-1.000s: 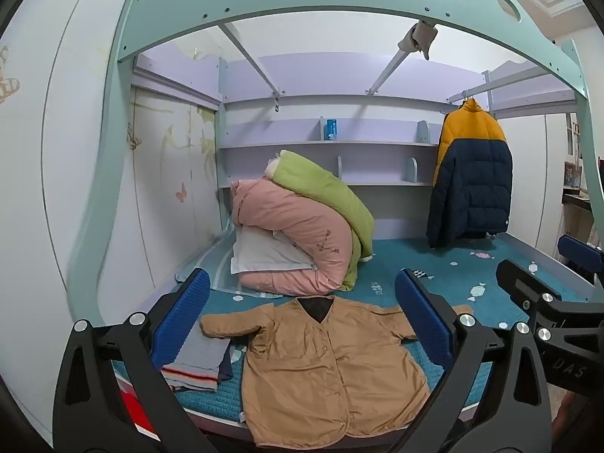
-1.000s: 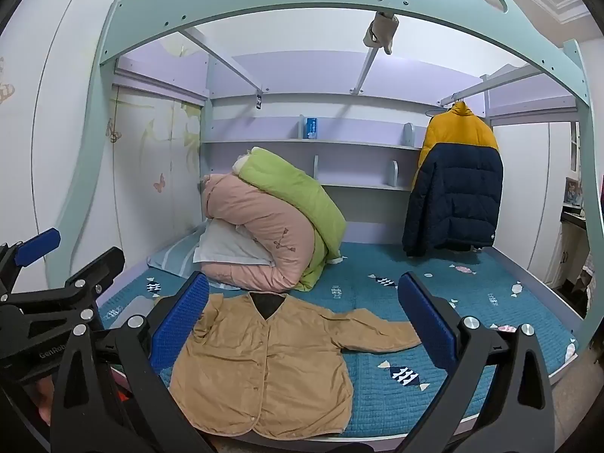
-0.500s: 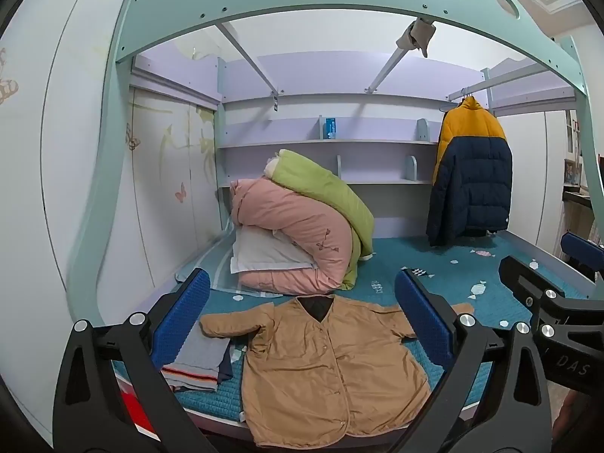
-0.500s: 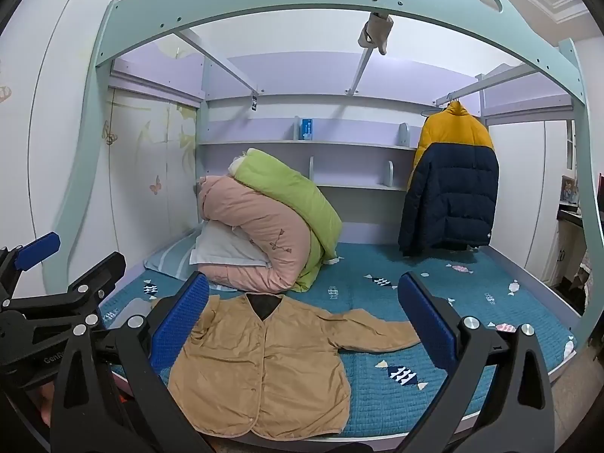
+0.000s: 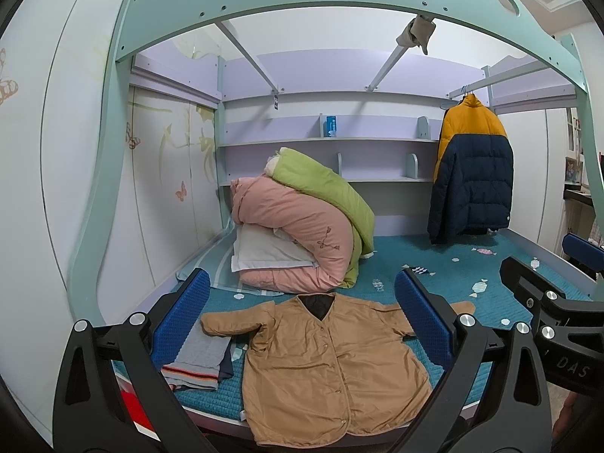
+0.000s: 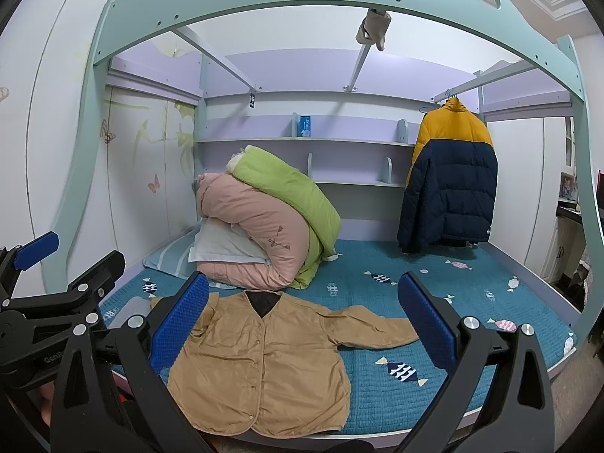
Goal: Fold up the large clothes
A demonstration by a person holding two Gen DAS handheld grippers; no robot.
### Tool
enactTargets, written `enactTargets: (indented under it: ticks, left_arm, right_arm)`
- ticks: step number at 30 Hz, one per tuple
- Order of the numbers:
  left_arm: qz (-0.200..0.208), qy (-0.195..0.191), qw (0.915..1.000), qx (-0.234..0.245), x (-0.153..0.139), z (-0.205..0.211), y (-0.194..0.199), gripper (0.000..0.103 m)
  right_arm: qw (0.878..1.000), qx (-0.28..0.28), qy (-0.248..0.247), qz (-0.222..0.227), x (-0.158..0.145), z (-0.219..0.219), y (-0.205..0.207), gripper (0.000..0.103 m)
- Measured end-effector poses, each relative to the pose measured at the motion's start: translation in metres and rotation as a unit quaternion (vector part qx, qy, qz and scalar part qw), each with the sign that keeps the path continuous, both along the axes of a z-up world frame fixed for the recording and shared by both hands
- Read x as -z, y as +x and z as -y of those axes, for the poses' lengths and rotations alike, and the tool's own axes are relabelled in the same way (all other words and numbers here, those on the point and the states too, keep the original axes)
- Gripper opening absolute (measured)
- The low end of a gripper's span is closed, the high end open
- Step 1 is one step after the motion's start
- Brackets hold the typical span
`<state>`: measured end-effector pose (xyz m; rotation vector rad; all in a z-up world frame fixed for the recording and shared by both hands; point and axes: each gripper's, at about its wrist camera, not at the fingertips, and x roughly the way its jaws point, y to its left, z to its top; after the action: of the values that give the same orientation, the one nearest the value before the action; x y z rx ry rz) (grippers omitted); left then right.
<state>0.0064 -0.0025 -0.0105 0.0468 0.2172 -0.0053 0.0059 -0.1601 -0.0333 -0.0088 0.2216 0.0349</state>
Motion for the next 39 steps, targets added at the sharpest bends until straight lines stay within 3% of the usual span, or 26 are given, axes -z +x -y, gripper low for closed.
enactTargets:
  ticks: [39]
  left_arm:
    - [-0.002,0.004,1.0,-0.001,-0.0007,-0.001,0.0012,0.098]
  right_arm:
    - [1.0,0.002,-0.001,0.0,0.0011,0.0011,0.001,0.097]
